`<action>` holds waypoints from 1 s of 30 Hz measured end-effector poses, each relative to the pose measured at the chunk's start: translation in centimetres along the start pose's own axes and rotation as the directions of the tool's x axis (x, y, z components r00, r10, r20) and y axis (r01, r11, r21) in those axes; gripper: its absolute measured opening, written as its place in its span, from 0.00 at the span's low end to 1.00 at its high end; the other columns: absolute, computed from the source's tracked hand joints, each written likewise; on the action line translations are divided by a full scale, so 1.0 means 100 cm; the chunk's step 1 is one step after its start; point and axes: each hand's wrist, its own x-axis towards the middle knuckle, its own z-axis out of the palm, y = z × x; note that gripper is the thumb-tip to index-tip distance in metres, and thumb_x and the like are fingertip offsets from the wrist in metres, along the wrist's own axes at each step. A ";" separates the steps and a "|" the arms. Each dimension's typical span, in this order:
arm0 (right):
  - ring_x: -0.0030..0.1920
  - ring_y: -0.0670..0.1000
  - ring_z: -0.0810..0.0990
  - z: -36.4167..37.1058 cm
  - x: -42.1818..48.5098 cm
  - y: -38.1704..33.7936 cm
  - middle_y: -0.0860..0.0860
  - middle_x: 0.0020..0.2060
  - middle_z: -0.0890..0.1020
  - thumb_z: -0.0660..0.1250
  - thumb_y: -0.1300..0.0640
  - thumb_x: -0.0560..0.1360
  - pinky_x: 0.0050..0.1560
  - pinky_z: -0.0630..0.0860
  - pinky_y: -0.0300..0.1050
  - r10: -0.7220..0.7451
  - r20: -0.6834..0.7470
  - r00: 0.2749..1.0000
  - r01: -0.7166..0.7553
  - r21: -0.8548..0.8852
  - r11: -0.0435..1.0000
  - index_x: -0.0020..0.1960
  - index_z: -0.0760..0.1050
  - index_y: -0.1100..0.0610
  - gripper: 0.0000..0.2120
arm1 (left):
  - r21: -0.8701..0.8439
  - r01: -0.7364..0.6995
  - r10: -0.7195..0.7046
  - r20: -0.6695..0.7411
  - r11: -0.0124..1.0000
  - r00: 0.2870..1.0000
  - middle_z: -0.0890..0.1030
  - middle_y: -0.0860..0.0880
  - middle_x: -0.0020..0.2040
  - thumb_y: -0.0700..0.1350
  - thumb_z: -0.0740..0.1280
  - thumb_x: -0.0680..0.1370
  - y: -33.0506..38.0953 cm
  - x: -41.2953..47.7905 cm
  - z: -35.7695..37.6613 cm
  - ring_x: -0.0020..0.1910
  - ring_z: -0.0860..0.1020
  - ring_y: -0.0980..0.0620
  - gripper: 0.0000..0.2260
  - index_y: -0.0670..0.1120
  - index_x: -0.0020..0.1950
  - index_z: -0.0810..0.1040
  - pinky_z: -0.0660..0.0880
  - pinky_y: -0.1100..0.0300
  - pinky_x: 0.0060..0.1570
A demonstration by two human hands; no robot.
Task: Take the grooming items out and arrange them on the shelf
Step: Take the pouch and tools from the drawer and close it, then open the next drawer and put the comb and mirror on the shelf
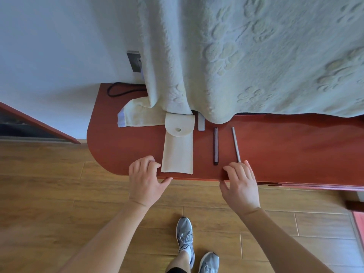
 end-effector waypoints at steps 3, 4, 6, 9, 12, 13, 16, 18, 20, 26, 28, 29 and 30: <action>0.52 0.56 0.75 -0.001 0.000 -0.003 0.55 0.48 0.79 0.75 0.66 0.64 0.69 0.67 0.58 0.008 0.005 1.000 -0.008 0.003 1.000 0.50 0.79 0.62 0.16 | 0.003 0.022 -0.022 0.029 1.000 0.999 0.78 0.45 0.50 0.59 0.81 0.61 0.002 0.001 -0.003 0.50 0.75 0.45 0.25 0.43 0.45 0.78 0.72 0.48 0.51; 0.51 0.56 0.75 -0.002 0.001 -0.003 0.55 0.48 0.79 0.75 0.66 0.64 0.69 0.67 0.58 0.009 0.013 1.000 -0.009 0.002 1.000 0.51 0.79 0.62 0.16 | 0.004 0.032 -0.033 0.042 0.999 0.999 0.78 0.46 0.50 0.59 0.81 0.61 0.004 0.002 -0.005 0.50 0.75 0.45 0.25 0.44 0.45 0.78 0.73 0.48 0.52; 0.51 0.56 0.75 -0.006 0.002 -0.004 0.55 0.48 0.79 0.75 0.66 0.64 0.69 0.67 0.57 0.014 0.046 0.999 -0.014 -0.004 1.000 0.51 0.78 0.62 0.17 | -0.001 0.046 -0.046 0.079 0.999 0.996 0.77 0.47 0.51 0.57 0.81 0.61 0.008 0.003 -0.010 0.51 0.74 0.45 0.25 0.44 0.47 0.77 0.72 0.49 0.53; 0.51 0.57 0.75 -0.014 0.005 -0.007 0.54 0.49 0.78 0.77 0.63 0.63 0.69 0.68 0.54 0.021 0.137 0.990 -0.017 -0.028 0.999 0.53 0.78 0.61 0.19 | -0.014 0.055 -0.052 0.156 0.998 0.986 0.75 0.49 0.54 0.56 0.81 0.62 0.011 0.001 -0.018 0.54 0.74 0.47 0.26 0.46 0.52 0.76 0.72 0.50 0.56; 0.54 0.57 0.76 -0.030 0.001 -0.009 0.53 0.53 0.78 0.78 0.59 0.63 0.63 0.73 0.52 0.023 0.243 0.970 -0.018 -0.024 1.000 0.57 0.77 0.61 0.24 | 0.005 0.076 -0.075 0.221 0.997 0.972 0.75 0.49 0.59 0.59 0.80 0.62 0.019 -0.007 -0.036 0.59 0.73 0.47 0.31 0.47 0.59 0.74 0.73 0.51 0.60; 0.55 0.56 0.76 -0.036 -0.001 -0.010 0.52 0.54 0.77 0.78 0.58 0.64 0.62 0.74 0.51 0.023 0.268 0.963 -0.021 -0.011 1.000 0.59 0.76 0.60 0.25 | 0.009 0.079 -0.079 0.225 0.997 0.971 0.75 0.48 0.61 0.59 0.79 0.63 0.023 -0.010 -0.043 0.60 0.73 0.47 0.32 0.47 0.61 0.74 0.73 0.51 0.61; 0.61 0.55 0.75 -0.056 -0.009 -0.012 0.52 0.59 0.77 0.76 0.54 0.68 0.62 0.74 0.49 0.022 0.302 0.953 -0.027 0.014 1.000 0.63 0.74 0.60 0.27 | 0.010 0.080 -0.080 0.221 0.997 0.972 0.75 0.48 0.63 0.60 0.77 0.66 0.036 -0.019 -0.064 0.63 0.73 0.46 0.32 0.46 0.63 0.73 0.73 0.50 0.64; 0.64 0.55 0.72 -0.073 -0.015 -0.014 0.52 0.62 0.75 0.74 0.52 0.70 0.65 0.71 0.49 0.022 0.307 0.951 -0.028 0.015 0.999 0.66 0.72 0.60 0.27 | 0.010 0.087 -0.087 0.221 0.996 0.971 0.75 0.48 0.65 0.60 0.75 0.68 0.047 -0.026 -0.078 0.65 0.73 0.46 0.31 0.46 0.64 0.73 0.71 0.50 0.66; 0.68 0.53 0.69 -0.091 -0.020 -0.018 0.52 0.65 0.73 0.71 0.50 0.73 0.68 0.67 0.47 0.020 0.318 0.948 -0.024 0.007 1.000 0.69 0.69 0.59 0.28 | 0.007 0.092 -0.092 0.226 0.996 0.970 0.74 0.48 0.67 0.61 0.73 0.70 0.059 -0.033 -0.092 0.67 0.72 0.47 0.30 0.47 0.66 0.72 0.69 0.51 0.68; 0.73 0.50 0.60 -0.147 -0.037 -0.027 0.49 0.72 0.66 0.63 0.43 0.77 0.73 0.59 0.45 0.045 0.347 0.937 -0.037 -0.029 0.999 0.75 0.60 0.56 0.31 | -0.023 0.085 -0.077 0.246 0.996 0.966 0.70 0.49 0.72 0.57 0.70 0.75 0.095 -0.055 -0.131 0.71 0.69 0.48 0.29 0.47 0.72 0.69 0.64 0.54 0.71; 0.73 0.50 0.60 -0.163 -0.044 -0.030 0.49 0.72 0.66 0.61 0.41 0.78 0.73 0.59 0.46 0.052 0.335 0.941 -0.043 -0.036 0.998 0.75 0.60 0.56 0.31 | -0.035 0.077 -0.066 0.252 0.996 0.965 0.69 0.49 0.73 0.58 0.68 0.77 0.107 -0.061 -0.142 0.72 0.68 0.48 0.29 0.47 0.73 0.68 0.63 0.53 0.72; 0.73 0.50 0.60 -0.170 -0.048 -0.031 0.49 0.72 0.66 0.60 0.41 0.78 0.73 0.59 0.46 0.058 0.325 0.944 -0.049 -0.036 0.998 0.75 0.60 0.56 0.30 | -0.040 0.074 -0.061 0.256 0.996 0.965 0.68 0.49 0.74 0.58 0.67 0.77 0.114 -0.064 -0.148 0.73 0.67 0.48 0.29 0.47 0.74 0.67 0.63 0.52 0.72; 0.74 0.50 0.60 -0.177 -0.051 -0.033 0.49 0.72 0.66 0.60 0.41 0.78 0.73 0.59 0.46 0.063 0.316 0.947 -0.054 -0.036 0.998 0.75 0.60 0.55 0.30 | -0.046 0.073 -0.059 0.260 0.996 0.964 0.67 0.48 0.75 0.58 0.66 0.78 0.120 -0.066 -0.153 0.74 0.65 0.48 0.29 0.46 0.75 0.66 0.62 0.51 0.73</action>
